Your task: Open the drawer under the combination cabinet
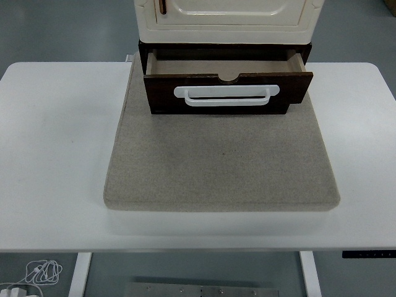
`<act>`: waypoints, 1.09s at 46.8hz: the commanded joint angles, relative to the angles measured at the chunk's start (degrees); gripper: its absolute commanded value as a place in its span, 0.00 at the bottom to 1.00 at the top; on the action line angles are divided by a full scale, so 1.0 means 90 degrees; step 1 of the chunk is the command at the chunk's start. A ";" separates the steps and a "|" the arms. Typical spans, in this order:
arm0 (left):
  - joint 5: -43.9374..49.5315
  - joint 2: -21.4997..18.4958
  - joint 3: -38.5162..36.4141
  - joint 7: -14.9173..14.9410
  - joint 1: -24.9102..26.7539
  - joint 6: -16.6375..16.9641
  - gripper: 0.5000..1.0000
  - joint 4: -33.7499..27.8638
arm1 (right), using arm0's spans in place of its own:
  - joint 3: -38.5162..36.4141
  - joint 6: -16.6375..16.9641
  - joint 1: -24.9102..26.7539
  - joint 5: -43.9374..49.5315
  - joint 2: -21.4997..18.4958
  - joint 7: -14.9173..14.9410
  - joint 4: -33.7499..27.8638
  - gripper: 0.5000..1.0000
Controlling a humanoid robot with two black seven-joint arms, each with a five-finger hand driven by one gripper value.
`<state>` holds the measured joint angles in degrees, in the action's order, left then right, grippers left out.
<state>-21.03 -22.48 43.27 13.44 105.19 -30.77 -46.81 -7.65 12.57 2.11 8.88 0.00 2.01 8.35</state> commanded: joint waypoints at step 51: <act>0.3558 -0.0511 0.0094 -0.1191 -0.4461 0.3039 1.00 0.2193 | 0.0020 0.0000 0.0020 0.0000 0.0000 0.0001 0.0010 0.85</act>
<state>10.95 -28.90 44.05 2.77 66.45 -3.12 -27.12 -7.57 12.57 2.15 8.88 0.00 2.03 8.37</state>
